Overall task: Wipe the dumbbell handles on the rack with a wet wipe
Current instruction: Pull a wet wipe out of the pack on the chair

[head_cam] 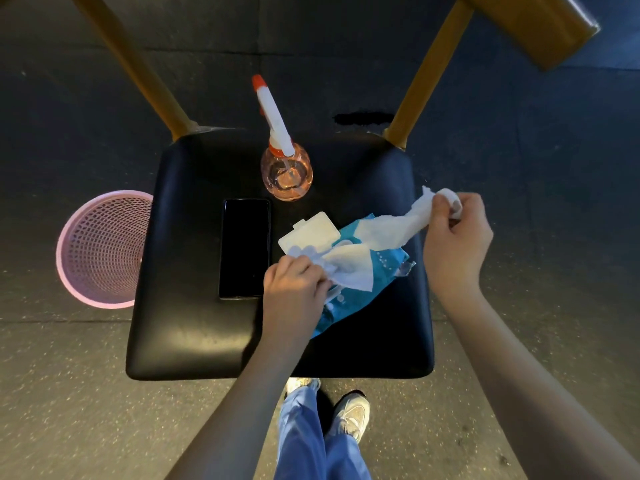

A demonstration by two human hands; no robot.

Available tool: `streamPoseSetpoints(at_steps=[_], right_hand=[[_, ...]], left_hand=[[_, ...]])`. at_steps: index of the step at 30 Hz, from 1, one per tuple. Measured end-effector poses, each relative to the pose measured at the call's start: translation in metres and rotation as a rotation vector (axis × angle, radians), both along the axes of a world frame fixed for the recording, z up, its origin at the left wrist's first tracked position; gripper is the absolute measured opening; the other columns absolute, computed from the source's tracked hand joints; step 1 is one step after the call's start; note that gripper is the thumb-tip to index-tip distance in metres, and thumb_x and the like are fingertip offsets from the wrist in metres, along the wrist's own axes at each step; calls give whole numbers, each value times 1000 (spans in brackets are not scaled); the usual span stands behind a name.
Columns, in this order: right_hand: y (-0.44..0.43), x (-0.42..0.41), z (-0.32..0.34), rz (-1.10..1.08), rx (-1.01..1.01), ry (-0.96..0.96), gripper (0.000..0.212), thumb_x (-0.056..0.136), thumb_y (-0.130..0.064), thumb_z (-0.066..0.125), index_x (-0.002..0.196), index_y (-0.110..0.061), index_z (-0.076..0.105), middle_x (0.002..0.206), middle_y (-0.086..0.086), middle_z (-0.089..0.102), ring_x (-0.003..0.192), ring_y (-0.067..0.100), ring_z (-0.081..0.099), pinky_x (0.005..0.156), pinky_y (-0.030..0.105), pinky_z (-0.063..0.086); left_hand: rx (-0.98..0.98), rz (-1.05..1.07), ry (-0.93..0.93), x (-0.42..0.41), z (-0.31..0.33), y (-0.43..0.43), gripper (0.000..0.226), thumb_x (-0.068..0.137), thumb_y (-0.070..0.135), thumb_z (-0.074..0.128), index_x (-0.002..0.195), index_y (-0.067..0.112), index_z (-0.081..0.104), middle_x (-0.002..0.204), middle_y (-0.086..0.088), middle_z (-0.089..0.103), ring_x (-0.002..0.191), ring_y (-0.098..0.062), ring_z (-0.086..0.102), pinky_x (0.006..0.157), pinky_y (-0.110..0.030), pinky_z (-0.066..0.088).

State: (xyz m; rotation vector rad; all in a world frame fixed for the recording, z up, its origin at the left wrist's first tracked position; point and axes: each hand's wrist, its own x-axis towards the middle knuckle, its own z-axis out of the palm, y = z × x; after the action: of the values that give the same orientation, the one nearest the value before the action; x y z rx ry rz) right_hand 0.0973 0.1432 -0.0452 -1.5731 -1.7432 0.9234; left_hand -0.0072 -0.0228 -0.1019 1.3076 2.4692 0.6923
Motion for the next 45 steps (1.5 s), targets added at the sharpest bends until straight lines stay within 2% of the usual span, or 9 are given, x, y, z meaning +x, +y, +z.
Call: streamPoseSetpoints(at_steps=[6, 11, 16, 19, 23, 27, 31, 39, 45], right_hand=[[-20, -7, -19, 464, 58, -301, 13, 92, -10, 55, 104, -8, 59, 100, 1, 52, 82, 8, 53, 66, 8, 33], [-49, -6, -45, 778, -57, -415, 31, 89, -33, 64, 110, -12, 58, 121, 5, 53, 113, 19, 50, 87, 28, 44], [-52, -6, -50, 848, 64, -450, 20, 81, -17, 74, 98, -9, 69, 108, 11, 58, 106, 30, 53, 73, 41, 53], [-50, -7, -45, 1019, 50, -561, 23, 87, -17, 67, 109, -16, 66, 119, 6, 49, 115, 24, 43, 86, 34, 46], [-56, -8, -42, 1116, 127, -580, 29, 71, -5, 79, 96, -15, 70, 99, 8, 54, 95, 26, 53, 69, 33, 52], [-60, -14, -42, 1221, 69, -726, 30, 92, -16, 58, 122, -18, 57, 121, 6, 42, 116, 21, 36, 100, 34, 38], [-58, -22, -43, 1237, 54, -816, 31, 94, -23, 55, 125, -20, 52, 127, 5, 37, 121, 21, 31, 103, 34, 33], [-67, 17, -36, 1009, 110, -376, 27, 77, -6, 66, 103, -13, 67, 94, 12, 55, 87, 28, 54, 64, 35, 51], [-68, 5, -40, 1252, 42, -717, 56, 90, -17, 57, 141, -30, 37, 121, 6, 44, 113, 22, 40, 99, 38, 38]], left_hand=[[26, 70, -61, 3, 1, -4, 35, 76, 15, 78, 109, 17, 68, 102, -3, 58, 99, -22, 54, 83, -43, 49], [-171, 331, -106, 6, 9, -10, 60, 75, 36, 78, 124, 10, 53, 109, -5, 58, 103, -21, 55, 82, -32, 43], [-100, 583, -697, 2, 23, -7, 40, 87, 23, 69, 121, 16, 49, 85, 5, 60, 79, -4, 60, 66, -20, 50], [-17, 676, -905, 0, 27, 1, 37, 86, 19, 70, 120, 20, 54, 93, 4, 63, 83, -3, 60, 66, -16, 47], [21, 710, -943, -1, 31, 1, 35, 86, 20, 69, 118, 18, 56, 100, 2, 65, 88, -5, 61, 65, -16, 47], [59, 617, -975, -4, 36, -1, 37, 87, 16, 69, 120, 21, 53, 91, -3, 69, 81, -7, 66, 60, -10, 49], [59, 562, -986, -5, 37, -4, 36, 87, 14, 67, 118, 24, 52, 90, 0, 68, 77, 2, 65, 64, -10, 50], [92, 604, -974, -10, 33, -8, 25, 88, 17, 67, 109, 19, 55, 95, 2, 65, 88, -7, 63, 65, -15, 51], [39, 581, -989, -8, 31, -7, 11, 88, 19, 67, 97, 22, 63, 92, 4, 67, 87, -7, 64, 73, -20, 53]])
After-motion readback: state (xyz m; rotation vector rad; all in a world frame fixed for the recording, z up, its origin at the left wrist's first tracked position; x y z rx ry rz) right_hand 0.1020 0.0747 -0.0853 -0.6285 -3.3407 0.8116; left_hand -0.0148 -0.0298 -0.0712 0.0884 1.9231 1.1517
